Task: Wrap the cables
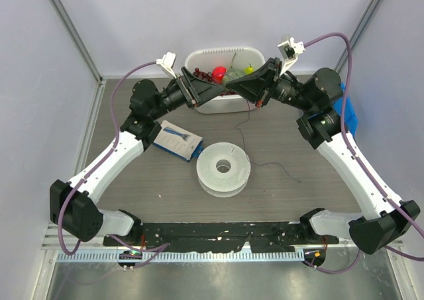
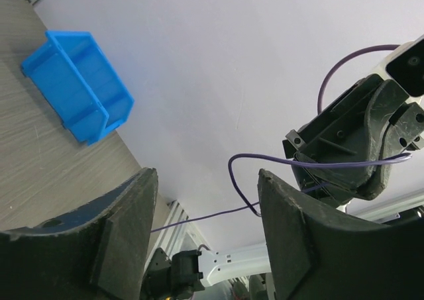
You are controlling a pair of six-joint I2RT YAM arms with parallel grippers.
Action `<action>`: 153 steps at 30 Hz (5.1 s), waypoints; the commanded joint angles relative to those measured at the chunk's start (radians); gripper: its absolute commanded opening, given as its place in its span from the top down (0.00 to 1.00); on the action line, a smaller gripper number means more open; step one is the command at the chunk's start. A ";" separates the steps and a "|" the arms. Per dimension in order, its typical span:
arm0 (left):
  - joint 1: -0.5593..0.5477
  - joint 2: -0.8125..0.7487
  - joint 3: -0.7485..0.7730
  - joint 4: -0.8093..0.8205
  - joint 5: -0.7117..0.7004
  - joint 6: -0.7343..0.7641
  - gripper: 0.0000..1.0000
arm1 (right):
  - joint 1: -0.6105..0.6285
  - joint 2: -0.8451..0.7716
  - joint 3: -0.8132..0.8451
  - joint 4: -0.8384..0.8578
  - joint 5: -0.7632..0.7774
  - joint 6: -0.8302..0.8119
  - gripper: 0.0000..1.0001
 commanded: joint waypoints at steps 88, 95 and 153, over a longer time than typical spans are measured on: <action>0.414 -0.072 0.415 -0.555 0.140 0.606 1.00 | 0.054 0.364 -0.037 -0.400 0.674 -0.364 0.41; 0.311 0.044 0.726 -0.544 0.029 0.666 1.00 | 0.053 0.201 -0.141 -0.336 0.318 -0.542 0.22; 0.189 0.195 1.316 -0.190 -0.154 0.612 1.00 | 0.398 0.696 -0.367 0.605 0.532 -1.159 0.43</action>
